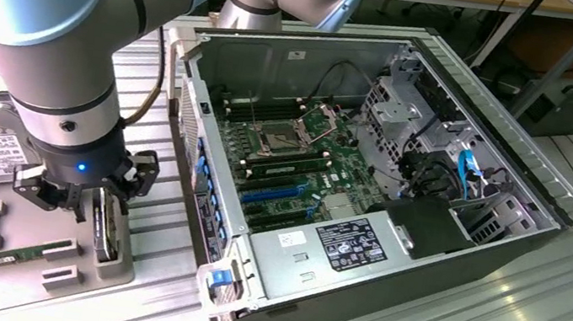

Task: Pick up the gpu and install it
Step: 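Pick up the gpu and move the gpu toward the slot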

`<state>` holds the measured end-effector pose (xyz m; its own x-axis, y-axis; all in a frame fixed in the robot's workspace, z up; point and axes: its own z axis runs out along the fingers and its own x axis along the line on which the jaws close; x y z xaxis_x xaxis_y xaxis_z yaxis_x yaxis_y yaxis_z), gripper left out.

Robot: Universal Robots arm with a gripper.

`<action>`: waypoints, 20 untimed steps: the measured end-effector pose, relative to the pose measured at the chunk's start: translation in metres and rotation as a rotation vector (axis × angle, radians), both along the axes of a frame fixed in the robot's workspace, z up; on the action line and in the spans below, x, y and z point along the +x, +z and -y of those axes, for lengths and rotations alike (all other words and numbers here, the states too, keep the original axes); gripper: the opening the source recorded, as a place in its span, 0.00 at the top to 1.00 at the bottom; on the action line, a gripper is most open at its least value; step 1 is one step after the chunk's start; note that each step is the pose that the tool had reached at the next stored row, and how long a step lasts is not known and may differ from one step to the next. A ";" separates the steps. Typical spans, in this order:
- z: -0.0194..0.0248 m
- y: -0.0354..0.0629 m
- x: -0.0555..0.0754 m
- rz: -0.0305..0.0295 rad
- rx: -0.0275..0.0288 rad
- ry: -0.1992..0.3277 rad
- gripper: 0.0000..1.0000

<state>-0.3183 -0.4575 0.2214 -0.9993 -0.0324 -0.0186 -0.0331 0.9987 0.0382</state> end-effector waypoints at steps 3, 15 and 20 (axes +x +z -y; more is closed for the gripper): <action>0.0000 0.0000 0.000 0.0000 0.0000 0.000 0.46; 0.0000 -0.0001 0.001 0.0001 0.0001 0.000 0.61; 0.0000 -0.0001 0.001 0.0001 0.0000 0.000 0.69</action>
